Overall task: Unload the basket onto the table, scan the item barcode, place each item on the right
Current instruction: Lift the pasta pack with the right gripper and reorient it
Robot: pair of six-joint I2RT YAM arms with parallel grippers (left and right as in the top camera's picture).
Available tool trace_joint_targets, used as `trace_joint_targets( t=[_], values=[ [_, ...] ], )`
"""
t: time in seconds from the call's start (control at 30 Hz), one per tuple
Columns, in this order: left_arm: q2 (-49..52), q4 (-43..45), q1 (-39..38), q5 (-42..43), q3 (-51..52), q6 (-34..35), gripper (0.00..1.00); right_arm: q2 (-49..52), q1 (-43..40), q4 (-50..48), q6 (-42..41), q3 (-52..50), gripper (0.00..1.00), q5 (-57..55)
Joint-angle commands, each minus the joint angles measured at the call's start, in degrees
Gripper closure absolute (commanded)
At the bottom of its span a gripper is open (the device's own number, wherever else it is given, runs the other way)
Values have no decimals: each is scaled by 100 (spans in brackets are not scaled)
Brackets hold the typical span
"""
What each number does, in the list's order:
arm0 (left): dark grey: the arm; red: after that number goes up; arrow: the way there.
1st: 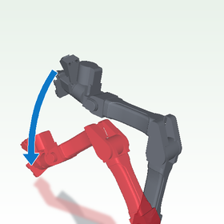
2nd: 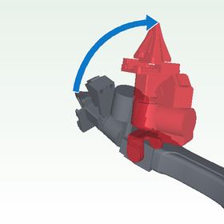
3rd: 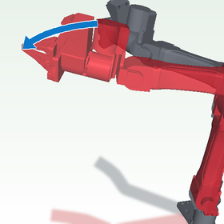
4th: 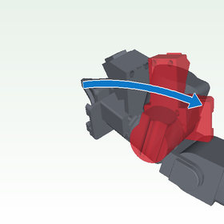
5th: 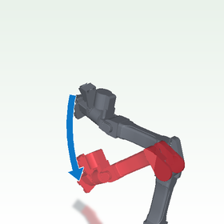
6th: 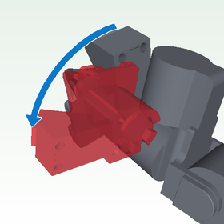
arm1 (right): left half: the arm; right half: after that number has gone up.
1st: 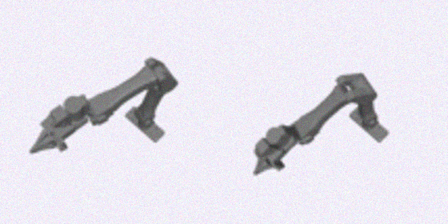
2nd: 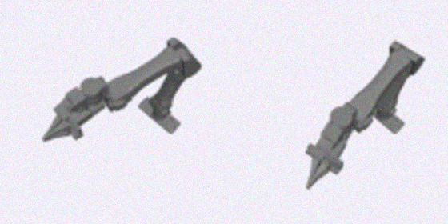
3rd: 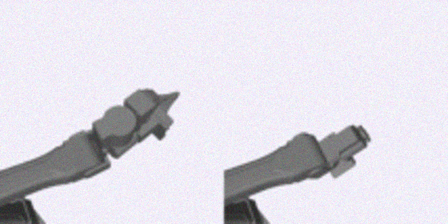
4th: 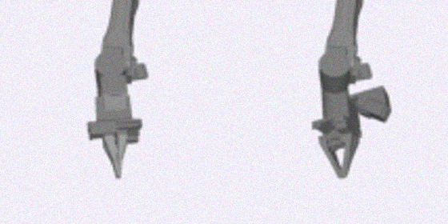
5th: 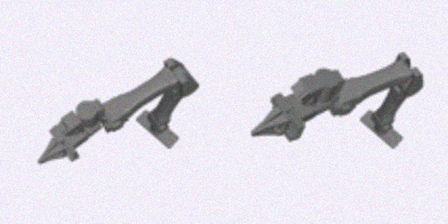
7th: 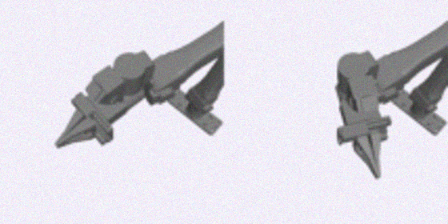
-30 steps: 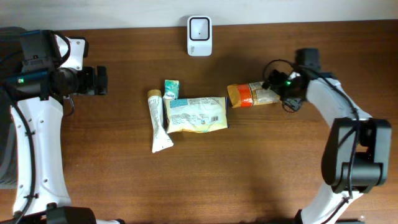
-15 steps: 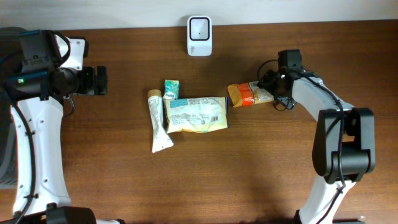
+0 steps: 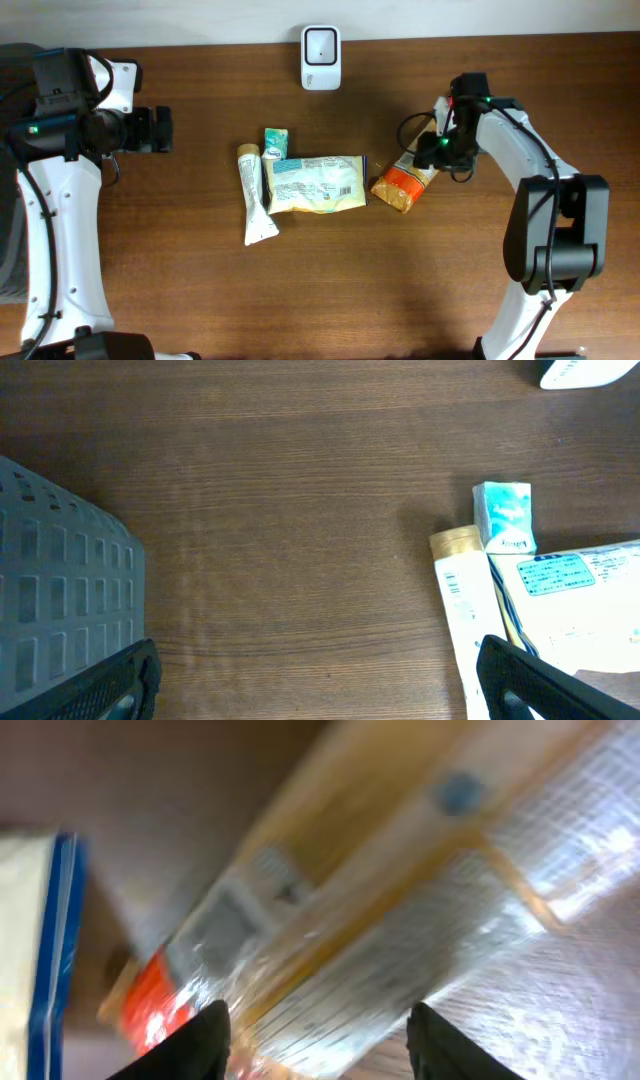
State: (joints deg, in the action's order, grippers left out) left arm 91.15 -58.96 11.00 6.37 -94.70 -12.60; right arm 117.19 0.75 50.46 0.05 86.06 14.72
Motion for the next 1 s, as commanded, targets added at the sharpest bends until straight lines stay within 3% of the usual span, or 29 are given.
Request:
trace_joint_targets(
  t=[0.0,0.13,0.23,0.3,0.37,0.5,0.6,0.63,0.67,0.8,0.83,0.97],
  values=[
    [-149,-4,4,-22,-7,-74,1,87,31,323,1915,170,43,520],
    [-149,-4,4,-22,-7,-74,1,87,-284,575,1128,175,36,584],
    [-149,-4,4,-22,-7,-74,1,87,-791,584,-629,170,31,678],
    [-149,-7,4,-22,-7,-74,1,87,-986,529,-1064,142,29,942],
    [-149,-4,4,-22,-7,-74,1,94,-984,205,-1279,46,8,881],
    [-149,-4,4,-22,-7,-74,1,138,-645,-1051,-1797,-520,7,839],
    [-149,-4,4,-22,-7,-74,1,140,-365,-1613,-2297,-883,22,396],
    [-149,-4,4,-22,-7,-74,1,140,-271,-1694,-2393,-975,30,197],
    [-149,-4,4,-22,-7,-74,1,140,-164,-1698,-2455,-1036,50,-46],
    [-149,-4,4,-22,-7,-74,1,136,-44,-1576,-2337,-1021,81,-256],
    [-149,-4,4,-22,-7,-74,1,136,-46,-1543,-2031,-981,87,-57],
    [-149,-4,4,-22,-7,-74,1,136,-42,-282,304,-267,87,909]
  ],
)
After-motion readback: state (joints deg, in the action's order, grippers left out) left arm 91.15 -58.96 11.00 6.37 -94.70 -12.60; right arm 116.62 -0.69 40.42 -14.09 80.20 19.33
